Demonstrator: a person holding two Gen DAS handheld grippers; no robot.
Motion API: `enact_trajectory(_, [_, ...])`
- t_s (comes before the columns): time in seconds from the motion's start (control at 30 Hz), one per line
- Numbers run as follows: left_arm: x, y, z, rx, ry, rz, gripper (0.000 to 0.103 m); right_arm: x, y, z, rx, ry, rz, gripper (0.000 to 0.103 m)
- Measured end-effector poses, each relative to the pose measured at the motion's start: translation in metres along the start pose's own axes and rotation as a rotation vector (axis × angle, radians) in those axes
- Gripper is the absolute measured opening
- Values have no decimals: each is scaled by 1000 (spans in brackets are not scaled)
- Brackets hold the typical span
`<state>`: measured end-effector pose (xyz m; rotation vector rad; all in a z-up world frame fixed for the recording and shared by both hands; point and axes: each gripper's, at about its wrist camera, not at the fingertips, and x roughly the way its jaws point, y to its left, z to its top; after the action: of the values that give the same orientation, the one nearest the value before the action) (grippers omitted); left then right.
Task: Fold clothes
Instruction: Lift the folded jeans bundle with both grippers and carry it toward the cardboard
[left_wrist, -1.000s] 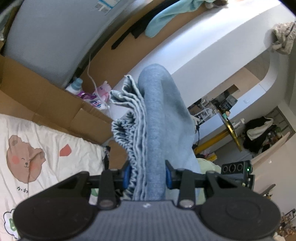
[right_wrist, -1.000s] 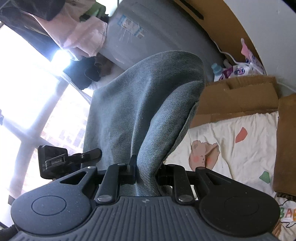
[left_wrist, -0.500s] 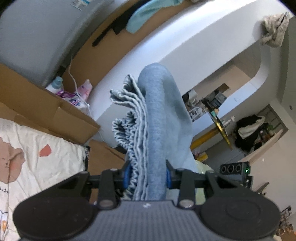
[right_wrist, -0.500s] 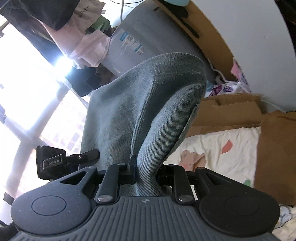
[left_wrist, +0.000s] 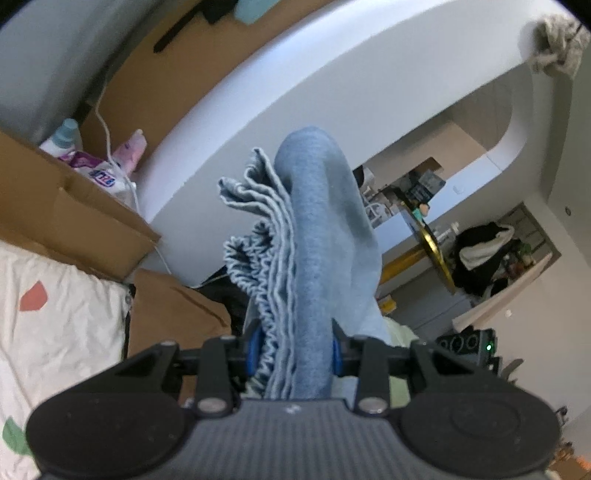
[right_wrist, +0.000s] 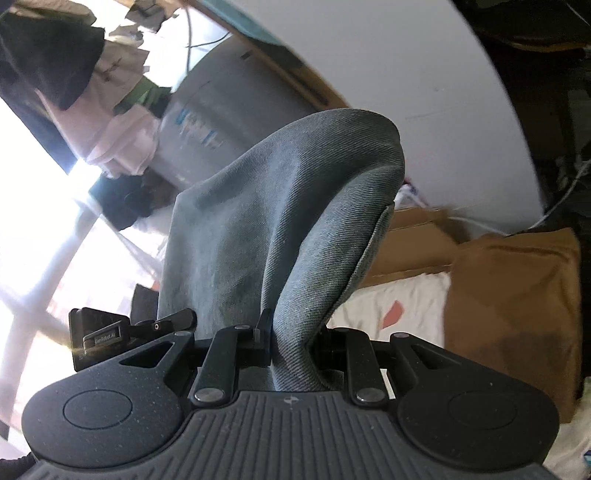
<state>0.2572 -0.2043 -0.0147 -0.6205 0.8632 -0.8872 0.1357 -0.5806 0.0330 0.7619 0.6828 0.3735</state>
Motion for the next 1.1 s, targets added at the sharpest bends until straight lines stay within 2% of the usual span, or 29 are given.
enact_trajectory(0.33, [73, 40, -10, -29, 15, -25, 38, 18, -76, 15, 36, -16, -64, 20])
enact_trajectory(0.57, [131, 76, -20, -67, 55, -41, 38, 34, -129, 17, 61, -13, -136, 20])
enact_trajectory(0.8, [175, 106, -31, -76, 84, -66, 38, 48, -168, 7, 12, -27, -212, 20])
enact_trajectory(1.0, [207, 142, -48, -127, 109, -96, 38, 63, -192, -2, -64, 19, -289, 20])
enact_trajectory(1.1, [218, 154, -57, -136, 117, -108, 38, 70, -203, -12, -77, 9, -320, 20])
